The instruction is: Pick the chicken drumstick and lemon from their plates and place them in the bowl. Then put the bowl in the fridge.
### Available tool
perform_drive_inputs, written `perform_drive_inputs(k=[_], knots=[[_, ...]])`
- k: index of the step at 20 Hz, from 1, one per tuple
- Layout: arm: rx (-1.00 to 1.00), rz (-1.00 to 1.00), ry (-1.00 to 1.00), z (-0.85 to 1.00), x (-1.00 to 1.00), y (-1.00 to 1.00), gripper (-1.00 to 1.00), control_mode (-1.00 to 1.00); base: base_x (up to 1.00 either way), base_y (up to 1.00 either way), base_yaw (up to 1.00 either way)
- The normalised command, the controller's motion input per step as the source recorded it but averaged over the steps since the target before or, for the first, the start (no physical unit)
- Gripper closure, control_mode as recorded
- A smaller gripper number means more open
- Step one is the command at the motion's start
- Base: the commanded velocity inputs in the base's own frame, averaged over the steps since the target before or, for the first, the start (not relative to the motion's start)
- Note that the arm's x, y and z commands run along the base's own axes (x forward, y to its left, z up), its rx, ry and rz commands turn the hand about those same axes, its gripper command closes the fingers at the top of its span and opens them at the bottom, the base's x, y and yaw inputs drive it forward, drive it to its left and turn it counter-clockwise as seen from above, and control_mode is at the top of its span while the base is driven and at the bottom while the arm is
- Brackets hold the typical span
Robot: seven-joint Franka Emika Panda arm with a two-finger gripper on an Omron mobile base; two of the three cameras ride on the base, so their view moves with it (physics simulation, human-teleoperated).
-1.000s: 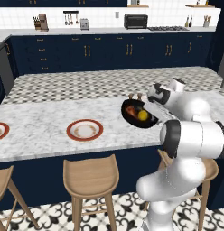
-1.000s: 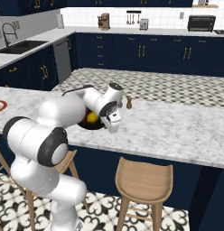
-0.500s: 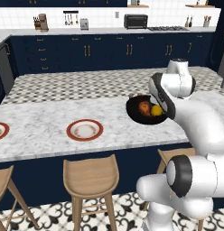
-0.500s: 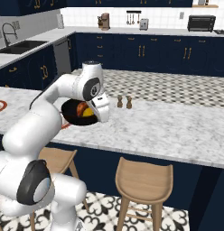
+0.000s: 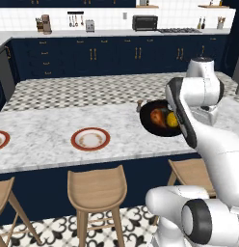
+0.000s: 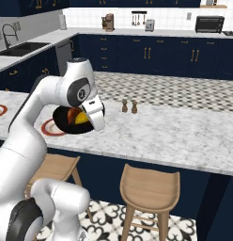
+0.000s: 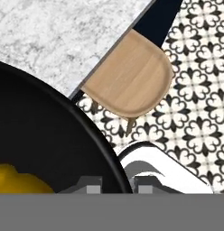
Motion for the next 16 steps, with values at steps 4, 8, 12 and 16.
perform_drive_inputs(k=[4, 8, 12, 16], knots=[[0.25, 0.00, -0.03, 0.46, -0.87, -0.02, 1.00, -1.00, 0.00, 0.00, 0.00], [0.13, -0.01, -0.12, 0.54, -0.98, 0.00, 1.00, -1.00, 0.00, 0.00, 0.00], [0.00, -0.04, -0.07, 0.39, -0.72, 0.00, 1.00, 1.00, -0.06, 0.00, -0.02], [0.00, 0.00, 0.00, 0.00, 0.00, 0.00, 1.00, 1.00, -0.75, -0.61, -0.13]])
